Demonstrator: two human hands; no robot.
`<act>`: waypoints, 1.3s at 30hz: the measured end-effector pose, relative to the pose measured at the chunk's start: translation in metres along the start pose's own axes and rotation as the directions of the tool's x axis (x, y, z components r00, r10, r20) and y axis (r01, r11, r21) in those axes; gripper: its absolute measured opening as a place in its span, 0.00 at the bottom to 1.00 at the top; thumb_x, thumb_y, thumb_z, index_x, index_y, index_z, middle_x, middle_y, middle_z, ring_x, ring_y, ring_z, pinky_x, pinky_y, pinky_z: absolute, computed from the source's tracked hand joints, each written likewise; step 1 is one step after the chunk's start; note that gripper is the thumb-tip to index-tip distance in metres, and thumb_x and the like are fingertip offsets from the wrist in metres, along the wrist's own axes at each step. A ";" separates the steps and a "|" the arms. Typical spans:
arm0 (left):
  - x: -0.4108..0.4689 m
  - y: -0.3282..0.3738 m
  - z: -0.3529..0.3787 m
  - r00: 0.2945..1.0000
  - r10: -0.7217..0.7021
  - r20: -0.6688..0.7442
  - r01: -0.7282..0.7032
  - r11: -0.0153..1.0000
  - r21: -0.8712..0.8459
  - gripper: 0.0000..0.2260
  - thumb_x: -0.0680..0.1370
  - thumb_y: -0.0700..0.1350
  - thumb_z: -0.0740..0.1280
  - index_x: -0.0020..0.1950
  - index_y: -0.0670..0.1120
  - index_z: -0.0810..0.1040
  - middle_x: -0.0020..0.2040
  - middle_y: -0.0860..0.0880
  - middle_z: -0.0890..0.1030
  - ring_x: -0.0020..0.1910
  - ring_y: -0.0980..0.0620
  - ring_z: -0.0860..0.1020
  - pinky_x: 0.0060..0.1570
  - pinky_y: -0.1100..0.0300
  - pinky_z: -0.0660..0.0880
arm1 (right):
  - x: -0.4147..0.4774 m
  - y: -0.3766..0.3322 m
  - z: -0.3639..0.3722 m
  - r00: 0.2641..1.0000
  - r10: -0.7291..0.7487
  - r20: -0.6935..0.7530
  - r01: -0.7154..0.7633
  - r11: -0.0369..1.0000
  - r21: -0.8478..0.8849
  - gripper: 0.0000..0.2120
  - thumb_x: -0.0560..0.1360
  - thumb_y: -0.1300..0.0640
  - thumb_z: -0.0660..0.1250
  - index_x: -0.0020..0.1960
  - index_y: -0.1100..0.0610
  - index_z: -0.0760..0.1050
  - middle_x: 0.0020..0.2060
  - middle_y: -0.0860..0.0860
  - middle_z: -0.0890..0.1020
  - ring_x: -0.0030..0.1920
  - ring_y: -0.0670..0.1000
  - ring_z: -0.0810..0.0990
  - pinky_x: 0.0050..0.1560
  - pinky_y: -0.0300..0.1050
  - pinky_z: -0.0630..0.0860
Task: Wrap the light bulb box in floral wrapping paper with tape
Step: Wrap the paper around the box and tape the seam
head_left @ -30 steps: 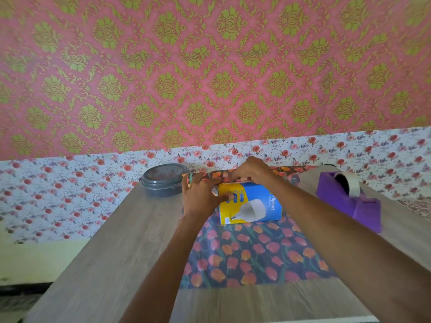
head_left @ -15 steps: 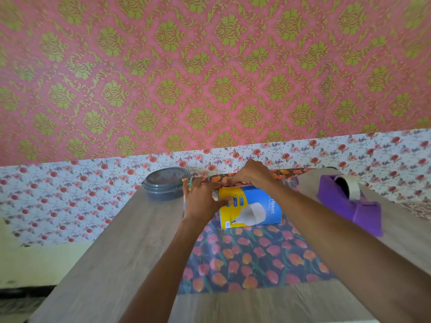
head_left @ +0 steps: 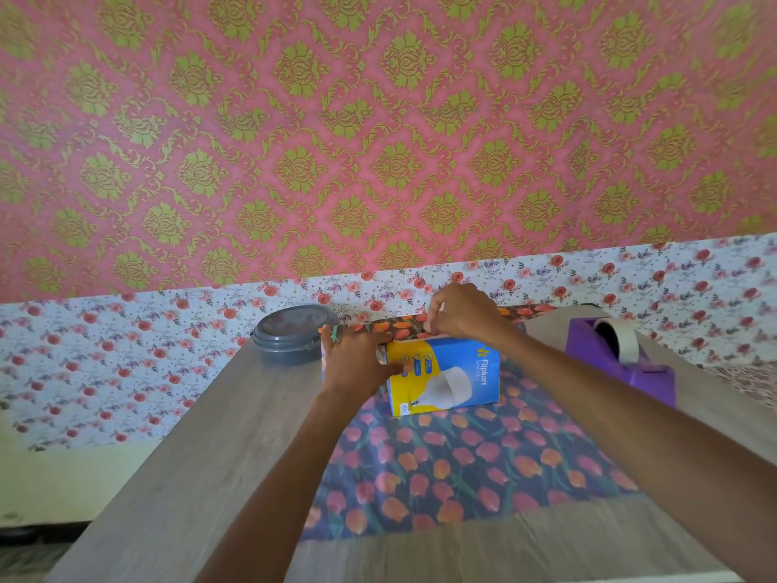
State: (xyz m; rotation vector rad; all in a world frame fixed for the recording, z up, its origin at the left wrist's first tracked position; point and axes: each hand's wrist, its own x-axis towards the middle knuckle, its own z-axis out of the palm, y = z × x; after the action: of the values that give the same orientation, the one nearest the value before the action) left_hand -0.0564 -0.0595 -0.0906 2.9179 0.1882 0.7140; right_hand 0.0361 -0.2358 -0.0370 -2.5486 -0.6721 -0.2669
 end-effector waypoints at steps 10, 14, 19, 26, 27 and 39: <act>0.001 0.049 -0.015 0.988 0.121 -0.099 -0.124 0.992 -0.018 0.11 0.79 0.53 0.66 0.59 0.54 0.81 0.55 0.49 0.82 0.58 0.46 0.78 0.57 0.52 0.71 | -0.046 0.046 0.004 0.916 -0.398 -0.044 0.355 0.859 -0.370 0.18 0.71 0.55 0.75 0.60 0.51 0.80 0.55 0.47 0.81 0.56 0.52 0.79 0.43 0.42 0.69; 0.000 0.057 0.001 0.991 0.104 -0.080 -0.116 0.980 -0.164 0.08 0.80 0.45 0.65 0.55 0.49 0.82 0.54 0.48 0.79 0.56 0.46 0.76 0.44 0.53 0.74 | -0.067 0.061 0.025 0.834 -0.490 -0.253 0.400 0.854 -0.333 0.17 0.61 0.60 0.80 0.49 0.53 0.85 0.45 0.46 0.84 0.46 0.52 0.82 0.37 0.44 0.77; -0.010 0.060 0.009 0.976 0.167 -0.141 -0.168 0.986 0.001 0.15 0.81 0.47 0.63 0.68 0.49 0.75 0.66 0.47 0.72 0.66 0.42 0.67 0.66 0.46 0.65 | -0.092 0.067 0.025 0.729 -0.622 -0.287 0.470 0.759 -0.450 0.17 0.62 0.55 0.80 0.51 0.53 0.83 0.46 0.46 0.81 0.47 0.50 0.80 0.45 0.40 0.75; 0.001 0.056 -0.016 0.964 0.194 0.179 -0.200 0.980 0.013 0.32 0.77 0.57 0.66 0.78 0.53 0.57 0.78 0.49 0.57 0.78 0.45 0.53 0.74 0.38 0.48 | -0.103 0.075 0.028 0.688 -0.706 -0.170 0.531 0.649 -0.544 0.14 0.72 0.55 0.74 0.56 0.57 0.80 0.50 0.50 0.79 0.50 0.56 0.79 0.49 0.52 0.80; 0.003 0.056 -0.019 0.964 0.193 0.184 -0.200 0.980 0.017 0.34 0.76 0.58 0.68 0.77 0.52 0.58 0.77 0.49 0.58 0.77 0.45 0.55 0.73 0.38 0.50 | -0.104 0.076 0.027 0.673 -0.725 -0.148 0.541 0.619 -0.569 0.13 0.75 0.55 0.72 0.57 0.57 0.79 0.50 0.51 0.80 0.50 0.56 0.79 0.51 0.52 0.80; -0.022 0.076 -0.021 0.948 0.265 0.179 -0.284 0.955 0.091 0.47 0.59 0.62 0.80 0.69 0.48 0.61 0.63 0.48 0.72 0.64 0.41 0.71 0.64 0.39 0.65 | -0.105 0.063 -0.020 0.916 -0.401 -0.019 0.331 0.782 -0.527 0.50 0.61 0.35 0.77 0.75 0.53 0.62 0.70 0.54 0.68 0.68 0.58 0.68 0.64 0.57 0.71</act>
State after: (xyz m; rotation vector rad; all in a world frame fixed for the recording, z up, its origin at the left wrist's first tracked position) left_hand -0.0785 -0.1350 -0.0696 3.1319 -0.2066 0.5053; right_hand -0.0239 -0.3365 -0.0773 -2.8342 -1.1826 -0.8470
